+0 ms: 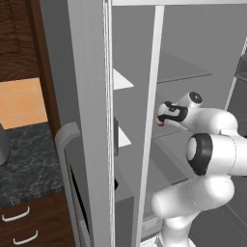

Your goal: Take the strawberry from the fridge and place it on top of the pancake, located on the dining counter.

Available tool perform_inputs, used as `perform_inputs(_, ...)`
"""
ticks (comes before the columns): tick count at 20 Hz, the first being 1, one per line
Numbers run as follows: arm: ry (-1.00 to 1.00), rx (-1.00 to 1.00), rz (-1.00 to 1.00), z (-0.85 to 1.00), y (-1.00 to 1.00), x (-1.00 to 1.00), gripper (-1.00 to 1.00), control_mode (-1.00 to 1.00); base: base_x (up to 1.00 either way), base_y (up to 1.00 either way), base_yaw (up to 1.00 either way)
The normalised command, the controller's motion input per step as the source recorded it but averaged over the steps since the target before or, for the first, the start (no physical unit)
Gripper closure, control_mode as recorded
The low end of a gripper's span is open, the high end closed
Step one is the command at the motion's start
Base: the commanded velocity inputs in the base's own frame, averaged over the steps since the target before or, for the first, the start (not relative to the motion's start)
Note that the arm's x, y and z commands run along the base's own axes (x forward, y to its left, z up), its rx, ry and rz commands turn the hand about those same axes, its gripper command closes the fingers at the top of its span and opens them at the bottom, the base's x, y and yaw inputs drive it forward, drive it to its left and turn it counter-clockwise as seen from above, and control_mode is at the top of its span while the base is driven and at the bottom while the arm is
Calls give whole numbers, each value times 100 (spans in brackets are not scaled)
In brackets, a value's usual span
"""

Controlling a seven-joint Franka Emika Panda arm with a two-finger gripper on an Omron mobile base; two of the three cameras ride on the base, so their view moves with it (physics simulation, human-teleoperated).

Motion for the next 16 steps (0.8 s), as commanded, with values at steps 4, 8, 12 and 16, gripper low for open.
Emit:
perform_inputs(4,20,6,0,0,0,20,-100,-100,0,0,0)
perform_inputs(8,5,1,0,-3,3,17,-100,-100,0,0,0)
perform_inputs(12,0,0,0,-11,15,18,-100,-100,0,0,0)
perform_inputs(16,0,0,0,-4,29,3,-100,-100,0,0,0)
